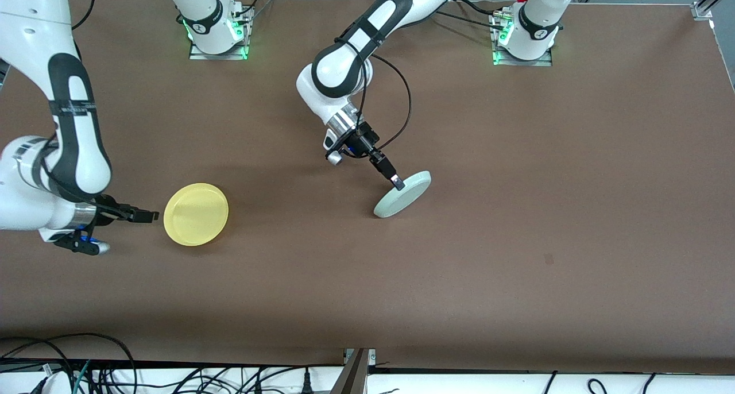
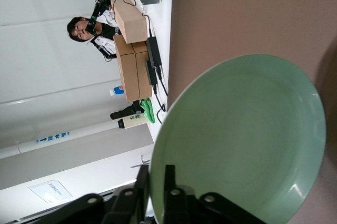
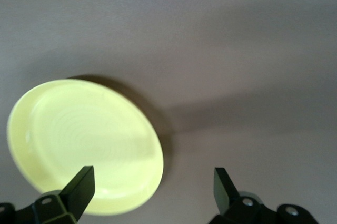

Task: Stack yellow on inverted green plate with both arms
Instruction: 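Flip the green plate with the left gripper while the right gripper reaches yellow, then lower the inverted green plate with the left gripper while the right grasps yellow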

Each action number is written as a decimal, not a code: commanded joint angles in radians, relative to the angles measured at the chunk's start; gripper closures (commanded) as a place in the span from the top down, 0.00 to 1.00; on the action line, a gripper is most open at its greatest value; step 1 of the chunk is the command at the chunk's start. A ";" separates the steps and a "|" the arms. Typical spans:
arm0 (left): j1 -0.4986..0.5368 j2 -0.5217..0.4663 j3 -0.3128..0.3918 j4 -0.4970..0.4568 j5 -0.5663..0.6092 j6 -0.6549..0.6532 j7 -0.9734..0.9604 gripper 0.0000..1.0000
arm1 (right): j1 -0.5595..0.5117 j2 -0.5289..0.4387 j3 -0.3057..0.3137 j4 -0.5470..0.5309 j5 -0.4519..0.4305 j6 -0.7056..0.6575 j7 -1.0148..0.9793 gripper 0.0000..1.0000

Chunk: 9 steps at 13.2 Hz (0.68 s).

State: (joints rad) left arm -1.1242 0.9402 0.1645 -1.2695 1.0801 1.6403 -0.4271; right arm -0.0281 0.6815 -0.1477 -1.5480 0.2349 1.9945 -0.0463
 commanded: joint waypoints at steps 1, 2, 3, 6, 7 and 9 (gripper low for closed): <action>-0.029 0.029 -0.003 0.030 -0.014 -0.004 -0.042 1.00 | -0.006 -0.017 0.019 -0.090 0.049 0.088 -0.055 1.00; -0.046 0.031 -0.005 0.030 -0.016 -0.005 -0.095 1.00 | -0.006 -0.017 0.019 -0.118 0.064 0.117 -0.085 1.00; -0.063 0.031 -0.005 0.028 -0.020 -0.005 -0.137 1.00 | -0.006 -0.017 0.020 -0.138 0.078 0.134 -0.116 1.00; -0.106 0.034 -0.005 0.028 -0.078 -0.004 -0.304 1.00 | -0.010 -0.017 0.019 -0.164 0.084 0.138 -0.185 1.00; -0.118 0.032 -0.006 0.030 -0.119 0.006 -0.379 1.00 | -0.010 -0.020 0.019 -0.172 0.084 0.136 -0.185 1.00; -0.152 0.034 -0.006 0.032 -0.152 0.062 -0.532 1.00 | -0.010 -0.023 0.019 -0.178 0.084 0.135 -0.187 0.99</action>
State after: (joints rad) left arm -1.2468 0.9593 0.1476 -1.2684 0.9611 1.6696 -0.8486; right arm -0.0293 0.6887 -0.1352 -1.6877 0.2971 2.1151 -0.2037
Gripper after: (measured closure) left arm 0.000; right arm 0.000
